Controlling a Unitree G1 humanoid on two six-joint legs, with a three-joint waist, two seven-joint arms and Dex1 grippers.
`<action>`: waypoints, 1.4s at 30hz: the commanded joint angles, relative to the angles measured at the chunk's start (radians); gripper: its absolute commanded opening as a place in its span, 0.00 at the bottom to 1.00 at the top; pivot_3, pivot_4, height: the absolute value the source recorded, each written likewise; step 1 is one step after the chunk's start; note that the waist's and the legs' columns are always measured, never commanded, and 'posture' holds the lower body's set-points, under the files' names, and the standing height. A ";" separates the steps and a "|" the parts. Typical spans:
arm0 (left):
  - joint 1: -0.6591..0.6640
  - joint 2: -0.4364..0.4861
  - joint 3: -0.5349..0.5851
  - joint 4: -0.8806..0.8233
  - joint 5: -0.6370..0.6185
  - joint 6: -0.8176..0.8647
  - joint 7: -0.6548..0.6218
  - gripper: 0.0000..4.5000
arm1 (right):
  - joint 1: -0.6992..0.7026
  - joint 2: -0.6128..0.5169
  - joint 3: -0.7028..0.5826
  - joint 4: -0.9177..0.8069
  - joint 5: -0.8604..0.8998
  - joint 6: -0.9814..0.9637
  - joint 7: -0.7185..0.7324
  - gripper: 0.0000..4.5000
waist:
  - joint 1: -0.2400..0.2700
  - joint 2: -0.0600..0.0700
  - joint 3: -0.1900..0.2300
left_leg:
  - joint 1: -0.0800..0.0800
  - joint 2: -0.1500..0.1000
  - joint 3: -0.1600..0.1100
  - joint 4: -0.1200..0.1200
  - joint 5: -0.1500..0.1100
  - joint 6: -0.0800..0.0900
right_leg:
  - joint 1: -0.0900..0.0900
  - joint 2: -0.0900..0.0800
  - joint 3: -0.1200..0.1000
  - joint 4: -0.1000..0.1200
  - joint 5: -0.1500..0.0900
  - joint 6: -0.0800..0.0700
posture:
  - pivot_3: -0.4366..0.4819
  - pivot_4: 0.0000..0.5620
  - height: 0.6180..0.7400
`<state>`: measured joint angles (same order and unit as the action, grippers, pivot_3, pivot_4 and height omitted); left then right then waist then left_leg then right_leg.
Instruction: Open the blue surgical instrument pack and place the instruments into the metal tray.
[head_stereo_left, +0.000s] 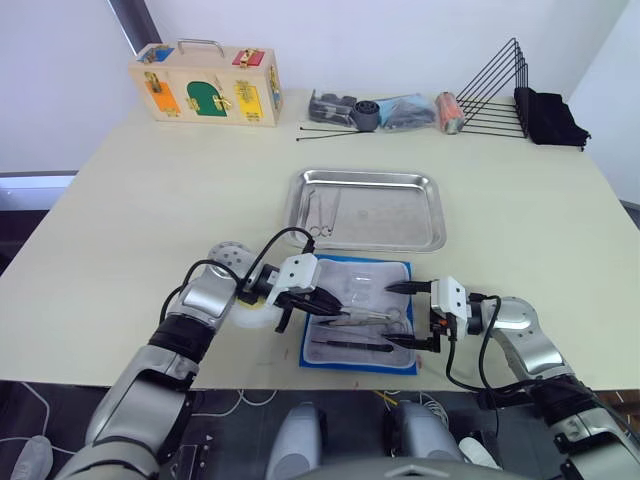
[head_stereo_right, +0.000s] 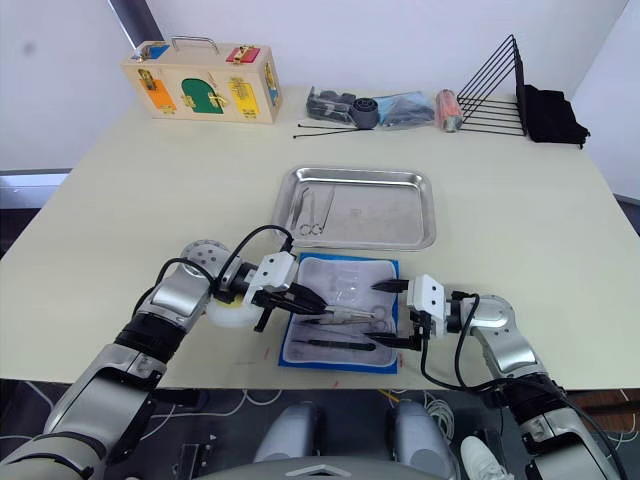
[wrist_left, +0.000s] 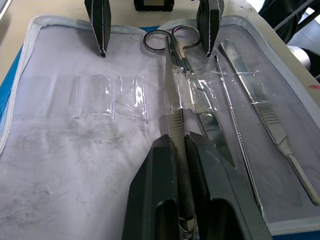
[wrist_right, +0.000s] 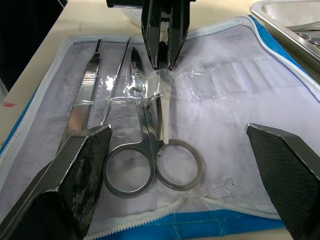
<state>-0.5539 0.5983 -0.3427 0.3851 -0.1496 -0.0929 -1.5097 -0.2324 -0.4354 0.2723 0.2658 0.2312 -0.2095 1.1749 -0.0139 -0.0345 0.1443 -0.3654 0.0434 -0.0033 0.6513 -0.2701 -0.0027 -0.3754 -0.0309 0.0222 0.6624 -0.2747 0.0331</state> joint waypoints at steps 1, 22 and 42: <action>0.008 0.021 0.003 0.033 0.032 0.007 0.003 0.01 | 0.052 -0.007 0.044 0.084 -0.063 0.034 0.003 1.00 | 0.000 0.000 0.000 | 0.000 0.000 0.000 0.000 0.000 0.000 | 0.000 0.000 0.000 0.000 0.000 0.000 | 0.48 0.27 1.00; -0.023 0.103 -0.005 -0.268 0.047 0.293 0.026 0.01 | 0.043 -0.041 0.092 0.063 -0.094 0.144 0.047 1.00 | 0.001 0.000 0.000 | -0.001 0.001 -0.001 0.000 0.000 0.000 | 0.000 0.001 0.000 -0.001 0.000 0.000 | 0.48 0.27 1.00; -0.085 0.232 -0.028 -0.392 0.070 0.421 -0.032 0.01 | 0.025 -0.041 0.111 0.069 -0.111 0.203 0.029 1.00 | 0.000 0.000 0.000 | 0.000 0.000 -0.001 0.000 0.000 0.000 | 0.000 0.001 0.000 0.000 0.000 0.000 | 0.48 0.27 1.00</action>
<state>-0.6149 0.8189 -0.3675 0.0361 -0.0848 0.3227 -1.5272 -0.2639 -0.4626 0.2967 0.2242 0.2151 -0.0914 1.2001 -0.0141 -0.0341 0.1448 -0.3657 0.0439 -0.0037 0.6511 -0.2701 -0.0027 -0.3757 -0.0301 0.0224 0.6620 -0.2750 0.0330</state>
